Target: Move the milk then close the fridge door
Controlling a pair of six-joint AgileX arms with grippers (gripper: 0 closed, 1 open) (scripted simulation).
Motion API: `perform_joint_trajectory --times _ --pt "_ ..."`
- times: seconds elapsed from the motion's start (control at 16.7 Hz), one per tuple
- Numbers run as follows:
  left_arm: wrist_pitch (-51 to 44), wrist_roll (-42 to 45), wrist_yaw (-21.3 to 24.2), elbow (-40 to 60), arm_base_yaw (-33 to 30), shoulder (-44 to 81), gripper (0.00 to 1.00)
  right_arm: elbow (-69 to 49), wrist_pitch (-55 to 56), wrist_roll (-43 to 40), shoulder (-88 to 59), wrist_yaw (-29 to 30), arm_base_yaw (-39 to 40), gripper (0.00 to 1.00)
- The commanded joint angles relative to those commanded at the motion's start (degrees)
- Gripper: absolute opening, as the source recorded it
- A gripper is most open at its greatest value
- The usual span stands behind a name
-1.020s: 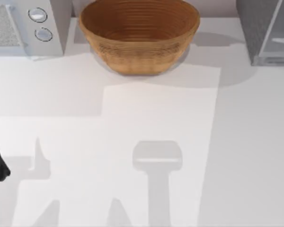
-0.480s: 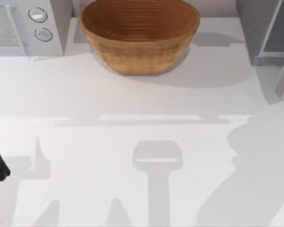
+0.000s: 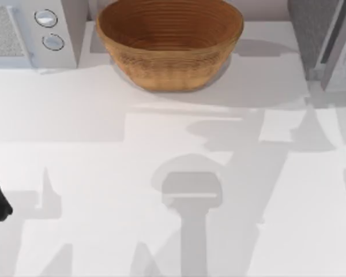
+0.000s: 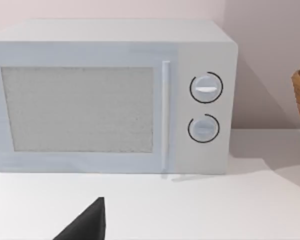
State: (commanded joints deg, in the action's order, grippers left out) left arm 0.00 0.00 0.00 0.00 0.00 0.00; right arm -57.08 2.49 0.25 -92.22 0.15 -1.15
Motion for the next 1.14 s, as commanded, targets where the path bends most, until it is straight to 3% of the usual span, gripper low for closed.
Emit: perform_joint_trajectory --times 0.36,0.9,1.14 --pt "0.00 0.00 0.00 0.00 0.00 0.00 1.00 -2.00 -0.48 -0.25 -1.92 0.17 -0.76 1.00" --pt "0.00 0.00 0.00 0.00 0.00 0.00 1.00 -22.08 -4.44 -0.14 -18.14 0.58 -0.85 1.00" --pt "0.00 0.00 0.00 0.00 0.00 0.00 1.00 -25.65 -5.27 -0.09 -20.98 0.58 -0.81 1.00"
